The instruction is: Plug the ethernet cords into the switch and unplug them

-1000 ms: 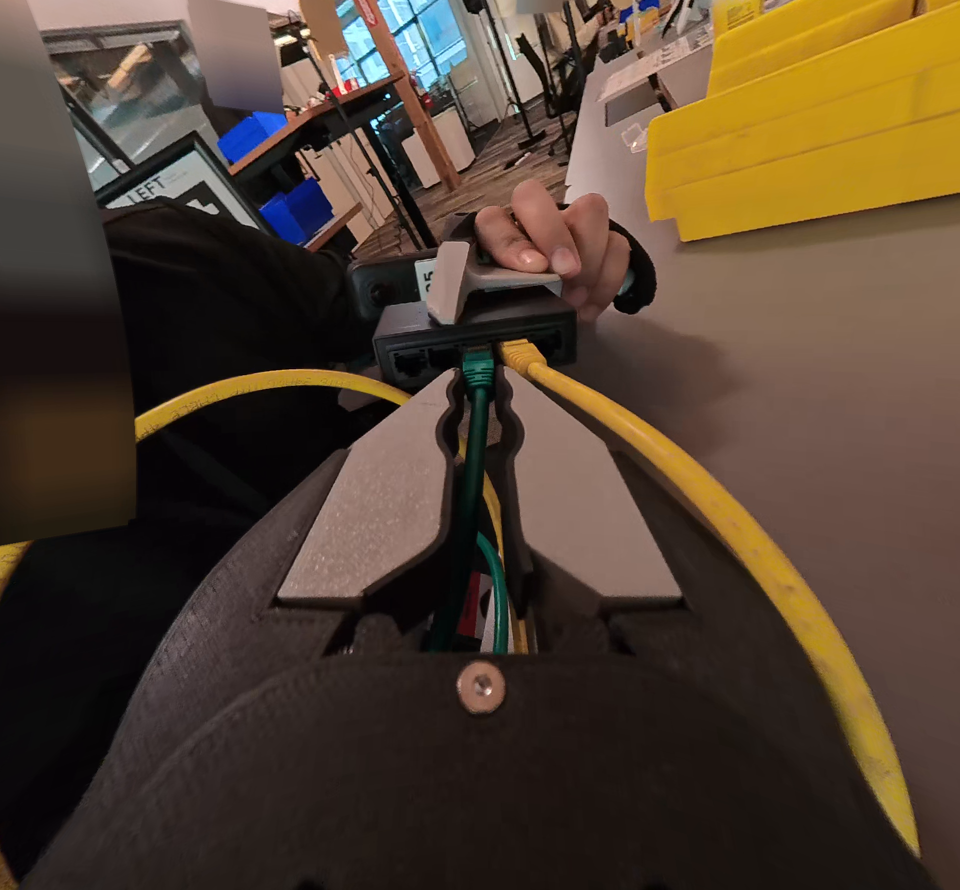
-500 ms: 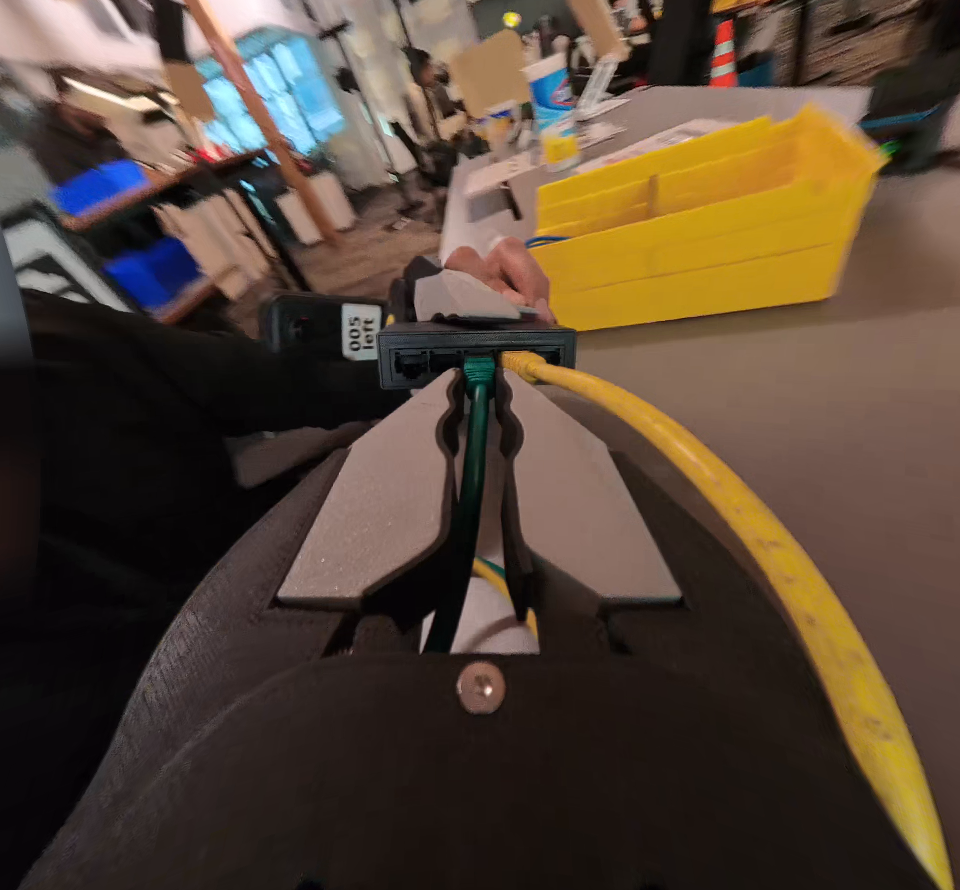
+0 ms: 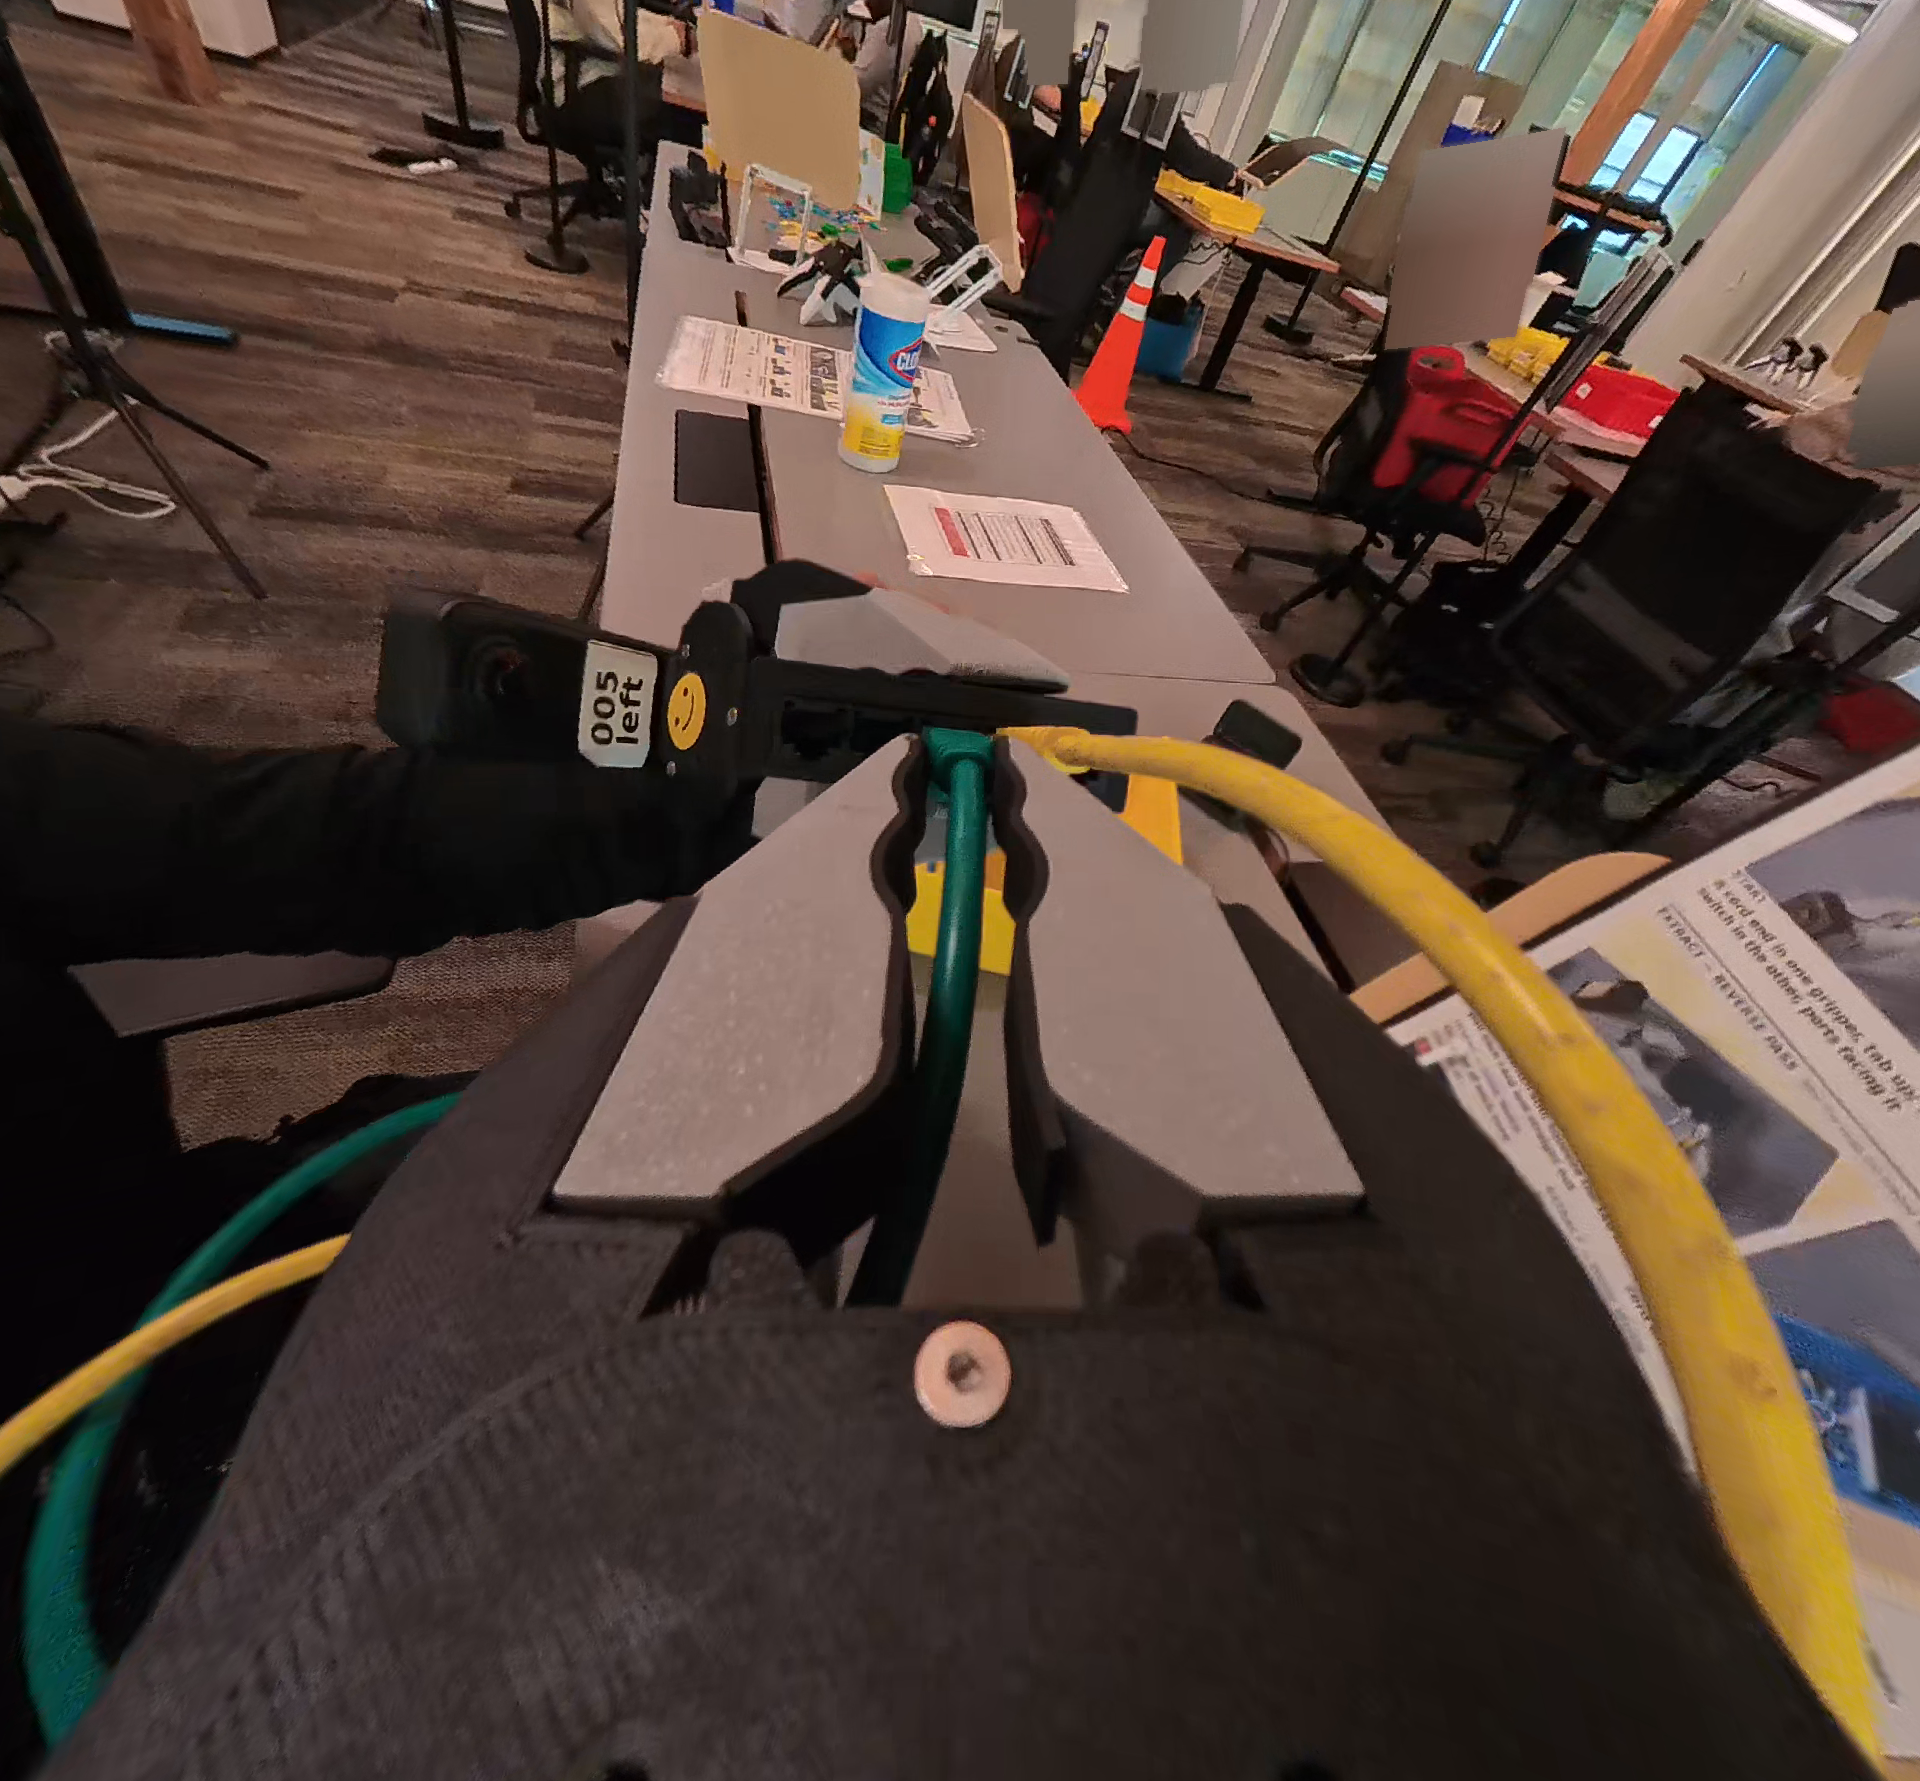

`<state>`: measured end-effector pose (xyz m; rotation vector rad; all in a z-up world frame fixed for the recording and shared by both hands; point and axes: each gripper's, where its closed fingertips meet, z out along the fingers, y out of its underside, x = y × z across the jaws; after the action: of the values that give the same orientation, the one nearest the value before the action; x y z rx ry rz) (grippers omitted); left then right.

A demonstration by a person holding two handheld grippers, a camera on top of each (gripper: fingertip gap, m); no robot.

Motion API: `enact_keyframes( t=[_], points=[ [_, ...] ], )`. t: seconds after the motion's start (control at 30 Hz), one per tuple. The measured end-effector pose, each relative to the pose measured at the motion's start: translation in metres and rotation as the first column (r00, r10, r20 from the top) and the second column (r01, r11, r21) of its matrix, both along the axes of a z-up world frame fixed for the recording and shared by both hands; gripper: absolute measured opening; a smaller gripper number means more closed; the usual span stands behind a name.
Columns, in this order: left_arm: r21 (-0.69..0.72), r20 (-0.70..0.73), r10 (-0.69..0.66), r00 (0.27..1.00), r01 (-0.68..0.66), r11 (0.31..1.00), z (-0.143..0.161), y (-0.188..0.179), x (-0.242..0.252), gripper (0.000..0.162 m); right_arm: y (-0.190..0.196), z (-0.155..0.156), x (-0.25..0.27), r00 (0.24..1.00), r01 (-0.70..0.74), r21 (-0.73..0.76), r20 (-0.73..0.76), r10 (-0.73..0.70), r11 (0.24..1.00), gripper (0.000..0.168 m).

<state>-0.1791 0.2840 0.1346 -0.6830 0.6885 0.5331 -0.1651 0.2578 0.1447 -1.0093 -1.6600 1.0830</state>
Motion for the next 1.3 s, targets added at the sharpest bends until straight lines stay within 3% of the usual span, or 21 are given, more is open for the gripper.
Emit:
enact_keyframes(
  t=[0.1, 0.23, 0.3, 0.4, 0.53, 0.73, 0.9, 1.03, 1.23, 1.3],
  points=[
    [-0.014, 0.101, 0.011, 0.995, -0.009, 1.0, -0.011, 0.016, -0.022, 0.028, 0.014, -0.009, -0.022, 1.0, 0.012, -0.013, 0.018, -0.012, 1.0, 0.008],
    [-0.108, 0.138, 0.028, 0.99, -0.013, 0.994, -0.079, 0.039, -0.03, 0.028, 0.035, -0.072, -0.03, 0.997, -0.01, -0.017, 0.075, 0.011, 1.0, 0.008],
    [-0.161, 0.098, 0.044, 0.994, -0.027, 0.987, -0.118, 0.047, -0.027, 0.034, 0.044, -0.11, -0.026, 0.994, -0.034, -0.086, 0.101, 0.043, 0.996, 0.008],
    [-0.235, -0.014, 0.082, 0.997, -0.083, 0.968, -0.169, 0.058, -0.021, 0.027, 0.057, -0.162, -0.017, 0.986, -0.052, -0.213, 0.142, 0.084, 0.976, 0.008],
    [-0.263, -0.194, 0.077, 0.978, -0.128, 0.956, -0.218, 0.066, -0.012, 0.027, 0.068, -0.215, -0.006, 0.97, -0.063, -0.29, 0.206, 0.126, 0.955, 0.008],
    [-0.295, -0.231, 0.026, 0.973, -0.096, 0.951, -0.235, 0.068, -0.001, 0.026, 0.073, -0.234, 0.002, 0.979, -0.116, -0.409, 0.104, 0.173, 0.905, 0.008],
    [-0.27, -0.215, -0.025, 0.976, -0.035, 0.962, -0.229, 0.057, 0.019, 0.026, 0.07, -0.231, 0.013, 0.972, -0.204, -0.511, -0.007, 0.234, 0.835, 0.007],
    [-0.288, -0.212, -0.056, 0.976, -0.008, 0.957, -0.231, 0.057, 0.022, 0.026, 0.069, -0.233, 0.016, 0.972, -0.196, -0.475, 0.024, 0.235, 0.858, 0.008],
    [-0.283, -0.238, -0.085, 0.968, 0.014, 0.959, -0.234, 0.048, 0.029, 0.026, 0.067, -0.24, 0.017, 0.952, -0.249, -0.592, -0.005, 0.305, 0.766, 0.009],
    [-0.296, -0.259, -0.085, 0.962, 0.004, 0.955, -0.239, 0.049, 0.028, 0.027, 0.068, -0.245, 0.016, 0.952, -0.243, -0.592, 0.005, 0.305, 0.769, 0.009]
  ],
)
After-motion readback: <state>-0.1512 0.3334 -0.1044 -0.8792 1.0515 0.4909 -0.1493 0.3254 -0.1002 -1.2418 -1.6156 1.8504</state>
